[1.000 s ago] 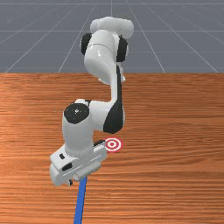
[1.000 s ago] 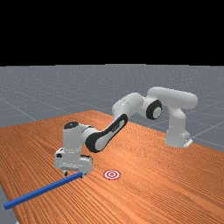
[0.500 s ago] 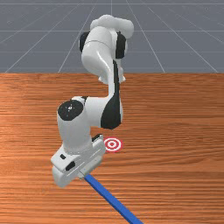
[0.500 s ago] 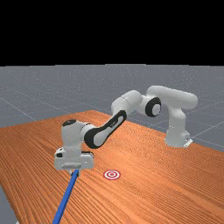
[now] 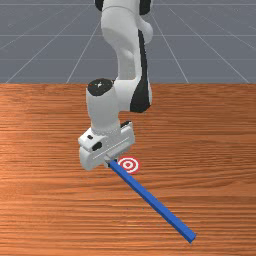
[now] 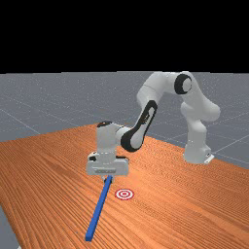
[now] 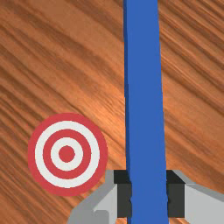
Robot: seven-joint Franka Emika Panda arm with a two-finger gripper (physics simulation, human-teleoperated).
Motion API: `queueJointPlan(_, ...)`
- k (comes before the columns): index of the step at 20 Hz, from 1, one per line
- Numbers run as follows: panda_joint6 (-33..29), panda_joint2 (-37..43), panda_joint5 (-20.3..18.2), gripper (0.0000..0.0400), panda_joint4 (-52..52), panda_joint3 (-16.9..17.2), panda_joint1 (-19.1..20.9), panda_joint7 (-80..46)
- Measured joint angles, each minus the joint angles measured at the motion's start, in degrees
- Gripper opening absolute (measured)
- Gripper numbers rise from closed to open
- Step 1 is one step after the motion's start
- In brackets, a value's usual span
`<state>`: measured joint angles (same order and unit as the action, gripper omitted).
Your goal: Pull the pivot to the target area
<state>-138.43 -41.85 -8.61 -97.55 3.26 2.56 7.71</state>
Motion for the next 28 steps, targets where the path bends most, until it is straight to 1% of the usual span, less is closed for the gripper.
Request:
queueJointPlan(1,5.19,0.34,0.26,0.0095,2.34,0.87,-0.61,-2.88)
queueJointPlan(2,6.18,1.50,0.36,0.0095,2.19,1.00,-0.70,-3.17)
queueJointPlan(3,4.27,3.49,4.70,0.0095,-0.90,3.65,-3.34,-5.21)
queueJointPlan(4,3.71,4.55,2.98,0.0095,-2.52,2.36,-2.12,-3.28)
queueJointPlan(5,7.05,4.35,1.52,0.0095,-1.56,1.22,-0.92,-1.76)
queueJointPlan(6,3.14,4.51,2.28,0.0095,-3.21,0.08,0.01,3.80)
queueJointPlan(8,2.14,3.33,3.52,0.0098,-3.07,-0.95,-0.01,7.48)
queueJointPlan(10,2.00,3.07,3.88,0.0100,-3.63,-1.32,-1.49,6.09)
queueJointPlan(12,1.67,3.13,2.63,0.0095,-4.00,-0.83,-3.86,-0.50)
queueJointPlan(13,4.82,1.45,2.16,0.0095,-1.30,-0.48,-4.55,-3.39)
queueJointPlan(14,0.95,1.10,-1.42,0.0095,-2.91,-3.49,-1.88,0.76)
queueJointPlan(15,1.50,-0.64,-4.35,0.0096,-1.87,-6.19,0.72,4.25)
queueJointPlan(16,0.59,0.18,-5.29,0.0097,-4.32,-6.81,1.45,5.27)
queueJointPlan(17,-2.19,2.08,1.98,0.0096,-7.58,-2.75,-2.56,3.96)
queueJointPlan(19,-4.02,4.36,3.20,0.0099,-12.06,-3.48,-1.89,8.37)
queueJointPlan(20,-12.36,6.04,-0.66,0.0095,-16.97,-3.34,-2.33,2.18)
queueJointPlan(21,-9.28,5.36,-0.09,0.0095,-15.49,-2.73,-2.80,1.45)
queueJointPlan(22,-5.95,5.06,-3.13,0.0095,-14.78,-5.45,0.05,5.05)
queueJointPlan(23,-7.08,5.88,-1.69,0.0095,-16.36,-4.12,-1.28,3.32)
queueJointPlan(24,-7.77,6.76,-2.64,0.0095,-18.14,-4.90,-0.48,4.47)
queueJointPlan(25,-9.64,8.03,-1.70,0.0096,-20.70,-2.70,-2.78,-0.50)
queueJointPlan(26,-10.63,9.03,-1.99,0.0095,-22.74,-2.77,-2.75,-0.53)
queueJointPlan(27,-11.15,9.08,-3.77,0.0101,-23.16,-2.02,-3.10,-4.47)
queueJointPlan(28,-11.26,9.03,-4.48,0.0100,-23.20,-1.63,-2.57,-5.19)
